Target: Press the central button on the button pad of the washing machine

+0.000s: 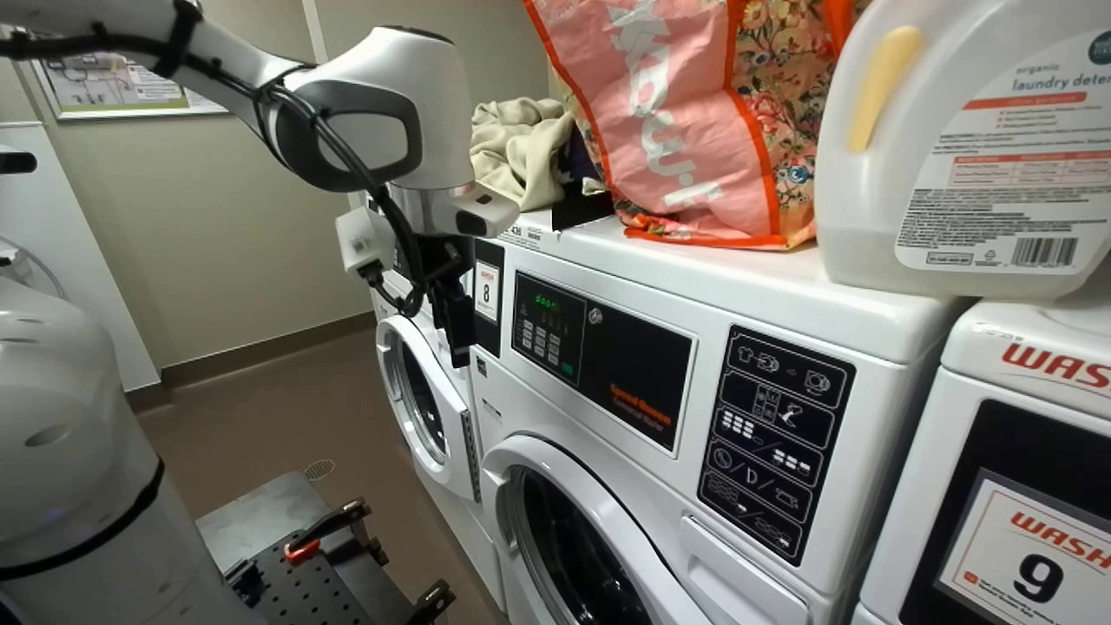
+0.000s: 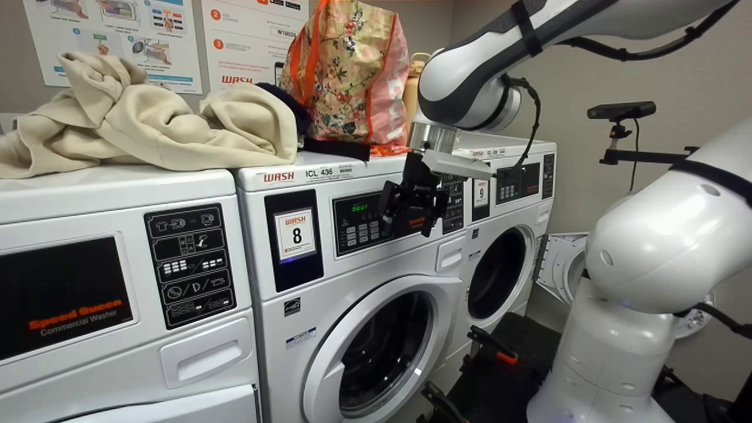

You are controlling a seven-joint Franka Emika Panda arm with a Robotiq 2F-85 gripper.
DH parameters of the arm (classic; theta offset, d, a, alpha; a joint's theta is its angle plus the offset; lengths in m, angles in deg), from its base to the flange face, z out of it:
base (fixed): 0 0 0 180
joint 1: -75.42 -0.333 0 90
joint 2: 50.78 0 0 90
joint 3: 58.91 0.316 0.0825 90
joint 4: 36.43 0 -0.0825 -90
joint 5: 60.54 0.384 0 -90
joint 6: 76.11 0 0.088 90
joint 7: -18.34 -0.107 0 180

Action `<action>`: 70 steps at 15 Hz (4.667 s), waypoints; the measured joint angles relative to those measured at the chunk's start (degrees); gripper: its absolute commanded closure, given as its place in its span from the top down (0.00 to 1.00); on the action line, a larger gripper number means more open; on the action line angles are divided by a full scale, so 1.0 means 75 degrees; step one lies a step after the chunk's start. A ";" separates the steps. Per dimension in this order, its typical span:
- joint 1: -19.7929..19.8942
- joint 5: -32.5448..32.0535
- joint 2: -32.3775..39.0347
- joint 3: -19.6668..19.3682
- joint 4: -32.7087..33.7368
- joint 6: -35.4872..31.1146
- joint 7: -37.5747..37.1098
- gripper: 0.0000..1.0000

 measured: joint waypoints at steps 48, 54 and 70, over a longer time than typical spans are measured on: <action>-0.2136 1.8542 0.2466 -0.2575 0.0183 -0.4377 1.1880 0.05; -0.3147 1.8542 0.2383 -0.3282 0.0184 -0.4325 1.1883 0.00; -0.5079 1.8541 0.1524 -0.4578 0.0183 -0.5542 1.2248 0.00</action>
